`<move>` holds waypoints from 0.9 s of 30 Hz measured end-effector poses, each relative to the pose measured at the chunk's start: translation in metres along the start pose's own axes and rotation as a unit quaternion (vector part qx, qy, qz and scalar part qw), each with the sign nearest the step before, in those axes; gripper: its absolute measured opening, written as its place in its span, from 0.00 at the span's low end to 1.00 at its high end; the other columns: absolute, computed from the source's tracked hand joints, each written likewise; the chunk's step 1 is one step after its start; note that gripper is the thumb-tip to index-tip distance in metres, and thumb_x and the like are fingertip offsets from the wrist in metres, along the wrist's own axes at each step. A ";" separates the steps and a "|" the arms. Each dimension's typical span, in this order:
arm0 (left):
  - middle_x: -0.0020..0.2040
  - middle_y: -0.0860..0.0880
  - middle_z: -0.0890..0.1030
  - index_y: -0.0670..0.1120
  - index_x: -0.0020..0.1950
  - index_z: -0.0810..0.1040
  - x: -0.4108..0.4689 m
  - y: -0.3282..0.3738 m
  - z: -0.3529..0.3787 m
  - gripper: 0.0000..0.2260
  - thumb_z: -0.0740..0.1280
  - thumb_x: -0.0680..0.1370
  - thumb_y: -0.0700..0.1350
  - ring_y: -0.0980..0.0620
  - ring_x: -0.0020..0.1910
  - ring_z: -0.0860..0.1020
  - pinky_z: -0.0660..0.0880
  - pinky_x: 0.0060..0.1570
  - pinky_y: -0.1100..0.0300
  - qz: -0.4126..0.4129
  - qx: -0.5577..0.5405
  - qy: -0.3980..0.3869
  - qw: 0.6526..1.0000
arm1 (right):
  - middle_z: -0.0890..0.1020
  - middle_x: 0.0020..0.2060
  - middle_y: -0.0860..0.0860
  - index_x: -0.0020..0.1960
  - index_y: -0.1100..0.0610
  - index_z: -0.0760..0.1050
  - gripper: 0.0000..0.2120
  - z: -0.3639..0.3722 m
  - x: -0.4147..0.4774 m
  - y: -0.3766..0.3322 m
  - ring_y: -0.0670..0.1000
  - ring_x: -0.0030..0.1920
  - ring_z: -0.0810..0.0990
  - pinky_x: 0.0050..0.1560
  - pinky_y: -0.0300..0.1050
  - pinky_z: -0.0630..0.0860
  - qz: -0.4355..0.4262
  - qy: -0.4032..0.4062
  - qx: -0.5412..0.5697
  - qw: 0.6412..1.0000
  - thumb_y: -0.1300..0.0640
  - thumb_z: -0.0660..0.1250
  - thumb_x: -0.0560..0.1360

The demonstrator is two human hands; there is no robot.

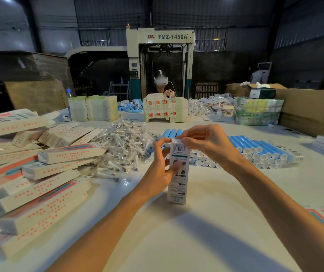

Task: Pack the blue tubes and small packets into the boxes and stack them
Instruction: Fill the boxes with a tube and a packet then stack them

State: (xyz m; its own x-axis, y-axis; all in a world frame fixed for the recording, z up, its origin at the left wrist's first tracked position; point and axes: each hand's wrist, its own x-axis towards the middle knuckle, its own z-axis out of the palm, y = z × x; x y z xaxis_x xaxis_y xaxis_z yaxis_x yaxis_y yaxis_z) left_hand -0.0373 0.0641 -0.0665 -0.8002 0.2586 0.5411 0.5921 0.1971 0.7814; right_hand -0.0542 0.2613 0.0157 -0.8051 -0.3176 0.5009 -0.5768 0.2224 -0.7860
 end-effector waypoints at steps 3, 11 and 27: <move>0.62 0.65 0.81 0.71 0.67 0.59 -0.003 0.000 0.005 0.27 0.67 0.85 0.41 0.51 0.58 0.85 0.83 0.58 0.46 0.015 0.004 0.019 1.000 | 0.88 0.47 0.44 0.50 0.54 0.87 0.04 -0.005 0.003 -0.005 0.44 0.51 0.86 0.46 0.36 0.82 0.012 -0.027 -0.039 0.999 0.59 0.75 0.77; 0.66 0.61 0.79 0.60 0.77 0.61 -0.003 0.003 0.003 0.26 0.69 0.85 0.45 0.54 0.63 0.83 0.81 0.62 0.42 0.024 0.023 0.027 0.999 | 0.87 0.53 0.42 0.56 0.49 0.86 0.09 -0.003 -0.009 -0.001 0.43 0.56 0.85 0.57 0.39 0.82 -0.013 -0.037 -0.039 0.998 0.59 0.72 0.79; 0.63 0.63 0.79 0.57 0.73 0.67 0.001 -0.003 0.008 0.22 0.69 0.84 0.39 0.53 0.65 0.81 0.82 0.59 0.56 0.047 -0.020 0.050 0.997 | 0.83 0.64 0.44 0.65 0.53 0.82 0.12 0.031 -0.031 0.035 0.45 0.64 0.82 0.63 0.46 0.81 -0.079 0.074 0.012 0.994 0.60 0.69 0.82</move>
State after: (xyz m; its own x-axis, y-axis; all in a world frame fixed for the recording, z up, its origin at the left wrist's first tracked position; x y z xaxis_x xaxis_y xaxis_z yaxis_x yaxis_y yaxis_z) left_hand -0.0398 0.0711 -0.0709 -0.7483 0.1783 0.6389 0.6619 0.1378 0.7368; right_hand -0.0448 0.2506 -0.0384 -0.7169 -0.2083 0.6653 -0.6960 0.1577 -0.7005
